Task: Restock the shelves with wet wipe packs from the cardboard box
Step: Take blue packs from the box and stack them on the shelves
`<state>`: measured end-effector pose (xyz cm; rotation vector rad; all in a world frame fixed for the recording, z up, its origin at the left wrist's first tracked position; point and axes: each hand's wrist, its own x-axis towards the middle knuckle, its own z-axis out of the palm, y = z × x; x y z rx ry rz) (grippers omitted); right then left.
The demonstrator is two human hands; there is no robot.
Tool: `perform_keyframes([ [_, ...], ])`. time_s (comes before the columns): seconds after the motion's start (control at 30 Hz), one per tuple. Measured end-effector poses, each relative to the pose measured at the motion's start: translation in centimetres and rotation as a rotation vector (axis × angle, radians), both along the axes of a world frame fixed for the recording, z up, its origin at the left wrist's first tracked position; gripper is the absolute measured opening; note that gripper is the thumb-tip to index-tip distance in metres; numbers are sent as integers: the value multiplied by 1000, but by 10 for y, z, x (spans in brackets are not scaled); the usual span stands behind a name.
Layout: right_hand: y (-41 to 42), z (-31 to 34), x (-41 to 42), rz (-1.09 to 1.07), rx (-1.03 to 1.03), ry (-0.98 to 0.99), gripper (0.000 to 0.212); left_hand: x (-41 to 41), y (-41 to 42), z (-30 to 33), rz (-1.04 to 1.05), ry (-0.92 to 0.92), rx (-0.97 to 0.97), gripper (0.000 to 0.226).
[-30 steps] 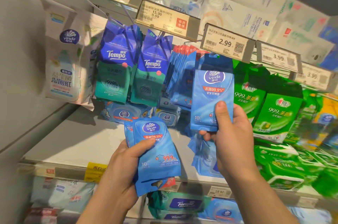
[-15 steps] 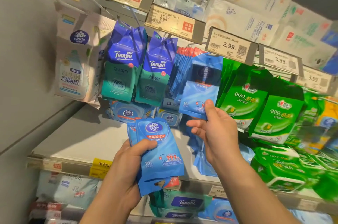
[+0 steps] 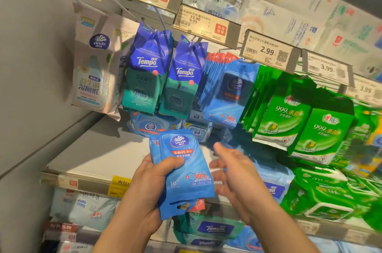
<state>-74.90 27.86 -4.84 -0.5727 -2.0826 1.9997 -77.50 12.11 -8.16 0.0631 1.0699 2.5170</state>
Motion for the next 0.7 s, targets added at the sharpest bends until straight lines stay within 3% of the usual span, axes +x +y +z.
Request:
perform_keyframes([
  [0.1, -3, -7, 12, 201, 238, -158, 44, 2, 6, -1, 1, 39, -9, 31],
  [0.23, 15, -1, 8, 79, 539, 13, 19, 6, 11, -3, -60, 71, -19, 36],
  [0.27, 20, 4, 7, 63, 587, 43, 21, 8, 12, -3, -92, 83, -17, 38],
  [0.4, 28, 16, 16, 264, 579, -244, 69, 14, 20, -1, -147, 92, 19, 42],
  [0.47, 27, 10, 24, 373, 530, -313, 78, 16, 23, -1, -111, 95, 14, 40],
  [0.7, 25, -2, 35, 340, 341, -150, 31, 16, 27, -7, 8, 109, -13, 43],
])
